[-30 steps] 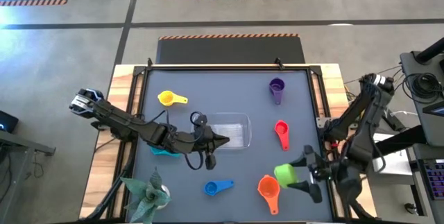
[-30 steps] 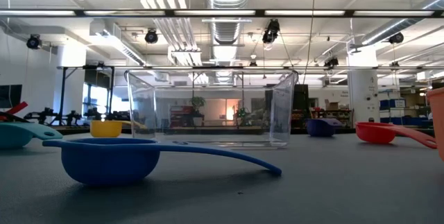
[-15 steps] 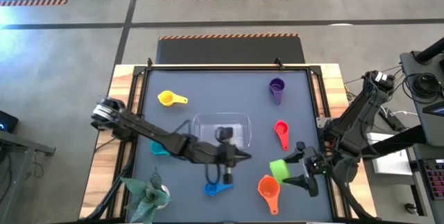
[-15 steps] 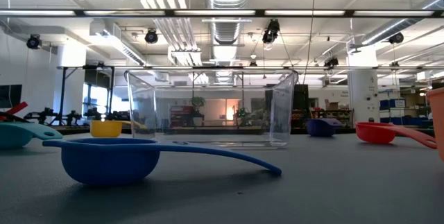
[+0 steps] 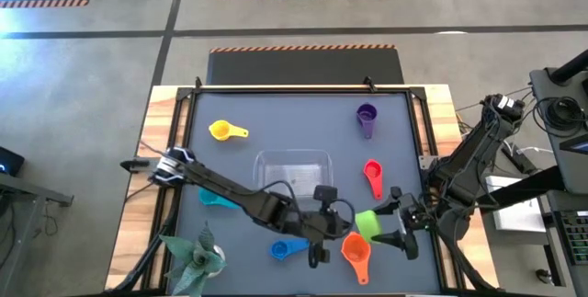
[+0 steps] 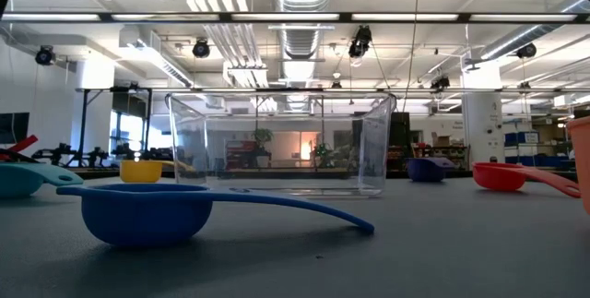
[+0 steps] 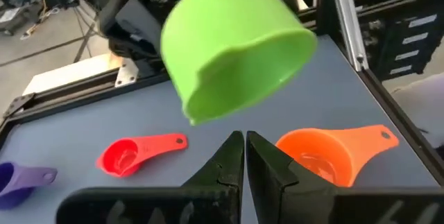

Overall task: Nest measuring cups in basket
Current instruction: Stack the green measuring cup on top of the orange measuring cup

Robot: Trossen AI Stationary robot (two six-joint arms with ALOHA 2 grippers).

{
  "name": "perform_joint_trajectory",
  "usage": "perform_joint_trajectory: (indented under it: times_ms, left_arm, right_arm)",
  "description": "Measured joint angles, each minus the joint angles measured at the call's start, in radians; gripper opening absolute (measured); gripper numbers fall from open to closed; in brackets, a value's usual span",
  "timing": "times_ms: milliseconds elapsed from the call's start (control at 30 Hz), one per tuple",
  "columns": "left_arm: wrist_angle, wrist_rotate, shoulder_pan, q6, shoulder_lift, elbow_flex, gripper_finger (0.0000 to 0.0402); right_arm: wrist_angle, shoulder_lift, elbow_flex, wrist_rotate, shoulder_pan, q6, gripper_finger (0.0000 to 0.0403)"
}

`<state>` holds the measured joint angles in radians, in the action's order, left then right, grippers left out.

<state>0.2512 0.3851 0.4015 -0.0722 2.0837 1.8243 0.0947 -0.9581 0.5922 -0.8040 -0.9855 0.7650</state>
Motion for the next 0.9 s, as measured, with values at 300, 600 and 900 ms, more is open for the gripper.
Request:
perform_joint_trajectory:
  times_ms: [300,600,900]
  left_arm:
    - [0.110,0.234,-0.002,0.045,-0.064,-0.126,0.0000]
    - [-0.632,0.118,-0.016,-0.035,-0.320,-0.655,0.0000]
    - [-1.139,-0.140,-0.044,-0.047,-0.349,-0.922,0.0069]
  right_arm:
    - [-0.001,0.000,0.000,0.000,0.000,-0.001,0.0331]
    - [-0.007,-0.001,0.000,0.000,0.000,-0.007,0.0331]
    - [-0.008,-0.001,0.000,0.000,0.027,-0.011,0.0335]
